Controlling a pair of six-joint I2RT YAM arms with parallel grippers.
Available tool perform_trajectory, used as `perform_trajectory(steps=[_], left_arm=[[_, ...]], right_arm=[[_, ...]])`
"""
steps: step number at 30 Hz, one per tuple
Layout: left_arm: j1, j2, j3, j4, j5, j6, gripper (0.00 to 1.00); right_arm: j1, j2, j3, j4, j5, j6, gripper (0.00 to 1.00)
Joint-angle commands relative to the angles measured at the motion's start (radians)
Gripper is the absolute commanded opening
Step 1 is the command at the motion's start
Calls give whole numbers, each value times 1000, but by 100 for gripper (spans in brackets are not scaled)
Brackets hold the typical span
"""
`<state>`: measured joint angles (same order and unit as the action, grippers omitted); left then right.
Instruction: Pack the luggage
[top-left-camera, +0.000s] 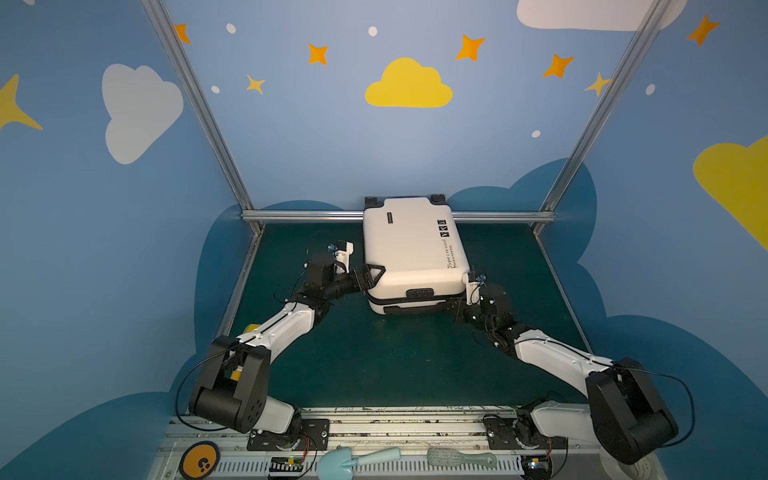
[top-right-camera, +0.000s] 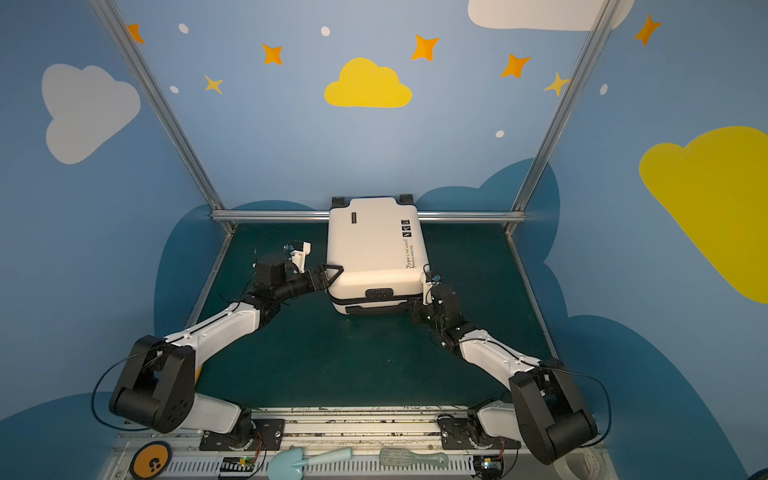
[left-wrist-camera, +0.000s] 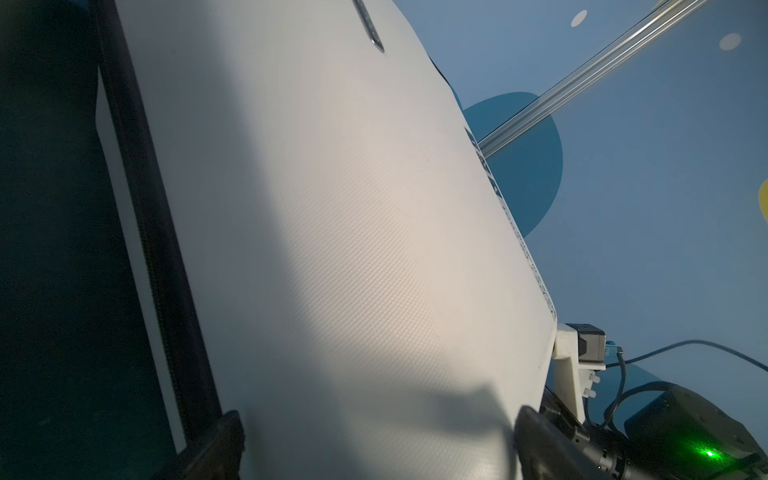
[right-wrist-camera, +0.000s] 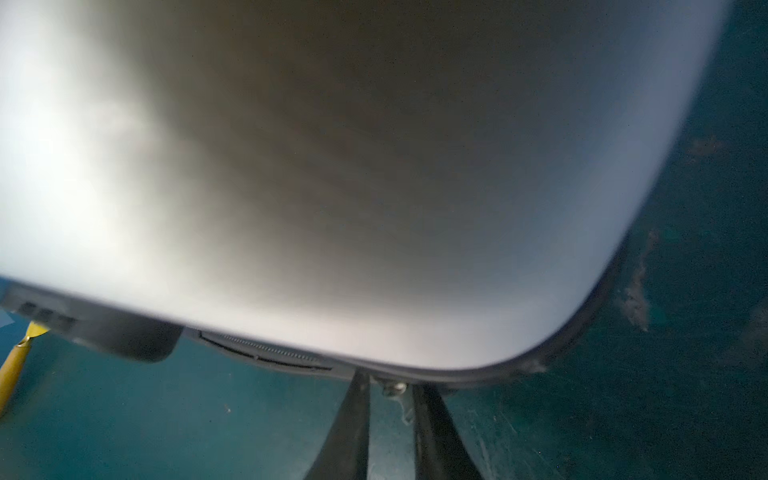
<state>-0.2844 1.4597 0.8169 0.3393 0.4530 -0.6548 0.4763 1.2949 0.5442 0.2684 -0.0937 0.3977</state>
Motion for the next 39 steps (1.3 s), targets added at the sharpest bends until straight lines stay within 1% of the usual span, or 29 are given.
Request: perform_trajectory(steps=[1, 10, 18, 22, 26, 30, 36, 39], left_arm=[[-4, 27, 10, -52, -3, 16, 100], [-2, 32, 10, -51, -2, 16, 100], [-2, 38, 14, -45, 1, 13, 100], [-2, 42, 14, -43, 1, 11, 100], [-1, 46, 15, -40, 3, 9, 100], [-2, 51, 16, -39, 4, 7, 100], [-2, 59, 18, -31, 9, 2, 100], [-2, 65, 18, -26, 13, 0, 100]], right_arm=[[35, 15, -4, -64, 37, -31, 19], [80, -7, -20, -88, 134, -33, 18], [97, -28, -41, -88, 163, -22, 19], [98, -6, -28, -84, 163, -24, 18], [98, 22, -9, -77, 166, -27, 13], [97, 18, 7, -85, 164, -35, 0], [88, -13, 12, -109, 133, -52, 0], [82, -39, 1, -110, 99, -50, 0]])
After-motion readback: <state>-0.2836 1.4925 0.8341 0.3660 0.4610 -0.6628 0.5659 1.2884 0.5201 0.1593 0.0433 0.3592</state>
